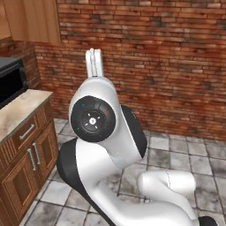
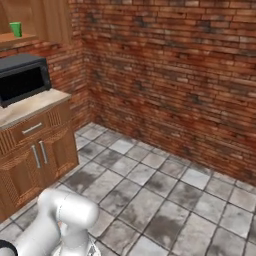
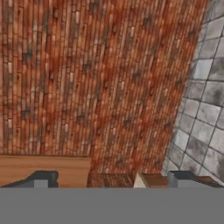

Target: Open the cabinet directly in front. Then move the liquor and the cup to the dining counter with the jar on it.

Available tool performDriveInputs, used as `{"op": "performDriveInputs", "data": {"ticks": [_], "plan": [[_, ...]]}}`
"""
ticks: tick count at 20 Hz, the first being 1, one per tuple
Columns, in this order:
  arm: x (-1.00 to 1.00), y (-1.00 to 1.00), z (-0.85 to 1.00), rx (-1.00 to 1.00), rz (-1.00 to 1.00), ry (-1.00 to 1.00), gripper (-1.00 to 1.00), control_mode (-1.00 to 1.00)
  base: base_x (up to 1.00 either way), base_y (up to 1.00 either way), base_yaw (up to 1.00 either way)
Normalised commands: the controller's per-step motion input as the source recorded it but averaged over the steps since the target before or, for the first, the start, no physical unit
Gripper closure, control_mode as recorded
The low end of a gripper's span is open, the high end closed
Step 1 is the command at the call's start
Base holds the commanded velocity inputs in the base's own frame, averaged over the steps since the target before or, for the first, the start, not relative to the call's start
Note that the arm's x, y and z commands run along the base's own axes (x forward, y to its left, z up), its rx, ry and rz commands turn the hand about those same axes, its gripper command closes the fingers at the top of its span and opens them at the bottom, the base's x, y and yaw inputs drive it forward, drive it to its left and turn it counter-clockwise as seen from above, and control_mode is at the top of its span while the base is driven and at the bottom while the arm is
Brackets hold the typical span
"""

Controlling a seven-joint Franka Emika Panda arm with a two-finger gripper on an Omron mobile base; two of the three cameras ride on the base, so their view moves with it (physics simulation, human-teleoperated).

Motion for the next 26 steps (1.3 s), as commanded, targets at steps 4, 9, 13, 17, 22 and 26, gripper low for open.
{"op": "performDriveInputs", "data": {"ticks": [4, 9, 13, 17, 22, 26], "plan": [[0.0, 0.0, 0.0, 0.0, 0.0, 0.0, -1.0, 1.0, 0.67, -0.04, 0.34], [0.0, 0.0, 0.0, 0.0, 0.0, 0.0, -1.0, 1.0, 0.74, -0.15, 0.31], [0.0, 0.0, 0.0, 0.0, 0.0, 0.0, -1.0, 1.0, 0.83, -0.17, 0.29], [0.0, 0.0, 0.0, 0.0, 0.0, 0.0, -1.0, 1.0, 0.87, -0.09, 0.27], [0.0, 0.0, 0.0, 0.0, 0.0, 0.0, -1.0, 1.0, 0.94, 0.0, 0.28], [0.0, 0.0, 0.0, 0.0, 0.0, 0.0, -1.0, 1.0, 1.0, 0.0, 0.32]]}}
